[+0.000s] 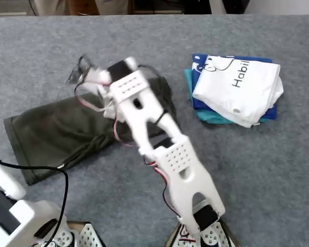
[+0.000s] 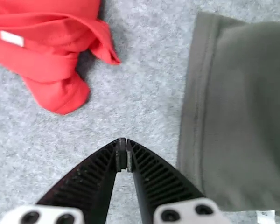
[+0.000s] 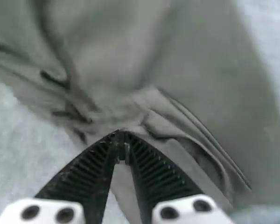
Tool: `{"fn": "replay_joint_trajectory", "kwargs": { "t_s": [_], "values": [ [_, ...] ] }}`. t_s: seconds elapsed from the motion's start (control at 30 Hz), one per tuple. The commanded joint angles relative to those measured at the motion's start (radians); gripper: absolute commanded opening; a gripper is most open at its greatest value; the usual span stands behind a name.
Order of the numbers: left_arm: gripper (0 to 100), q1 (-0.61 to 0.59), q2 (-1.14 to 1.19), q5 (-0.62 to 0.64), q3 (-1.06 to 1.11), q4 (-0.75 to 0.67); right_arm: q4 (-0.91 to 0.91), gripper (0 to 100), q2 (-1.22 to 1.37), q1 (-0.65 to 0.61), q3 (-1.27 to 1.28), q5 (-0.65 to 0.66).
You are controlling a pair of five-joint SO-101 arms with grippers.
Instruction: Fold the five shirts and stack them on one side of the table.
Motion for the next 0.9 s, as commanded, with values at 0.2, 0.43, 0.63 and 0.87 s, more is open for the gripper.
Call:
{"fn": "replay_joint_trajectory", "kwargs": {
  "t_s": [0.2, 0.43, 0.63, 0.87],
  "values": [
    [2, -0.087, -0.039, -0.028, -0.011, -0.008, -0.183, 0.2, 0.107, -0.031, -0.143, -0.012],
    [6, -0.021, -0.027, -0.035, -0.034, 0.052, 0.089, 0.2, 0.073, -0.05, -0.398, -0.012],
    [20, 0.041, 0.116, 0.031, -0.129, 0.098, 0.089, 0.2, -0.045, -0.018, -0.329, -0.012],
    [22, 0.051, 0.512, 0.06, -0.425, 0.164, 0.089, 0.2, -0.217, -0.024, -0.133, -0.005]
  ]
}}
